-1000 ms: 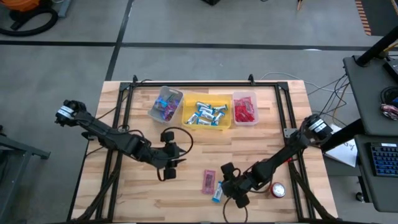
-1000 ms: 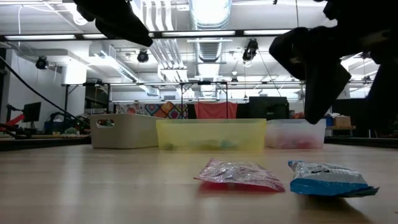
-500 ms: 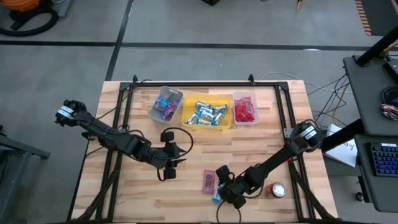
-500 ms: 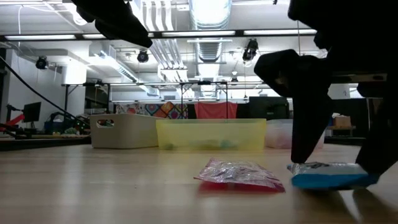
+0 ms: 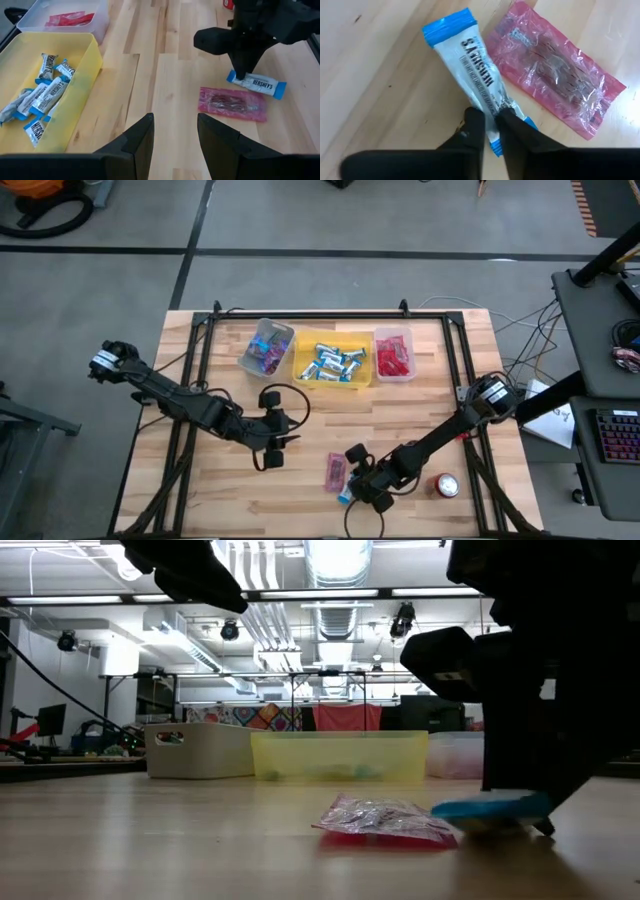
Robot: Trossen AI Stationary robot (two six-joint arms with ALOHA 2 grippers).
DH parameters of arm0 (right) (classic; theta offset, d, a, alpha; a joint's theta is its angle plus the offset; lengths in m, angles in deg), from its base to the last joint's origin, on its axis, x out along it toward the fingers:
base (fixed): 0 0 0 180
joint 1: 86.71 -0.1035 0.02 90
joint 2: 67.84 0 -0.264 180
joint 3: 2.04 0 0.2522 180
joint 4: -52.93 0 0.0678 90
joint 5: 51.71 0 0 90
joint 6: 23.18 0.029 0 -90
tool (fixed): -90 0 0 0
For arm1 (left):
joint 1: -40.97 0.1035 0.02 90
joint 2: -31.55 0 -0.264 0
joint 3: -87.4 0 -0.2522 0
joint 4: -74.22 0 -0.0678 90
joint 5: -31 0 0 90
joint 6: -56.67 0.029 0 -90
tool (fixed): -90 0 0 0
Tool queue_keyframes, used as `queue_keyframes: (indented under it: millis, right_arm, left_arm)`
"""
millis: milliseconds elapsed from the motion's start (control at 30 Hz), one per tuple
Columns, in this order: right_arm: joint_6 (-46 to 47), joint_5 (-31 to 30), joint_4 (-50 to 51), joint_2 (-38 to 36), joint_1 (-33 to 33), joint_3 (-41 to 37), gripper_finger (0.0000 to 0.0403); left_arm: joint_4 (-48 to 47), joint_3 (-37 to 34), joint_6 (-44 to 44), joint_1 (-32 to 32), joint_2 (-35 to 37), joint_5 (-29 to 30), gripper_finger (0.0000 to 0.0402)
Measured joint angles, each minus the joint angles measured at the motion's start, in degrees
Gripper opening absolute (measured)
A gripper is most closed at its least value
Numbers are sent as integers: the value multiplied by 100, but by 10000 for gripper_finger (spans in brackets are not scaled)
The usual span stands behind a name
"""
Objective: Sort candy
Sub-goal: Put the white chocolate into the yellow bin
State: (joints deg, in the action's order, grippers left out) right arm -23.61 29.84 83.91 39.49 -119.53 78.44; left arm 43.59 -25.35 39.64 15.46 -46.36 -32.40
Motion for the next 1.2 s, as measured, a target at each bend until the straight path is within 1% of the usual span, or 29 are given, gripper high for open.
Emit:
queue_keyframes:
  millis: [67,133,367,533,600,633,733,833,900,1033,1200]
  right_arm:
    - [-37,44,1,0,2,0,24]
    - [-34,68,9,0,2,3,13]
    - [-12,120,109,-91,2,68,9]
    - [64,114,225,-422,38,142,9]
    - [141,-93,360,-589,97,142,9]
    - [220,-285,423,-678,135,141,9]
    - [367,-934,704,-999,331,140,9]
    - [385,-1369,910,-1339,683,140,9]
    - [385,-1548,1033,-1542,1009,140,9]
    - [387,-1566,1114,-1830,1860,139,9]
    - [265,-1558,1101,-1905,3037,136,9]
  left_arm:
    - [35,0,0,-1,0,1,135]
    - [32,0,0,-1,0,-1,135]
    - [50,0,-2,-1,0,-1,135]
    - [78,-2,-40,-1,0,17,135]
    - [68,5,-161,-1,0,194,135]
    - [25,28,-212,-7,2,295,135]
    - [-120,131,-231,-7,35,345,135]
    - [-326,260,-205,-12,78,357,135]
    - [-501,329,-204,-21,93,355,135]
    - [-688,400,-214,-60,105,356,135]
    - [-777,395,-305,-73,105,353,135]
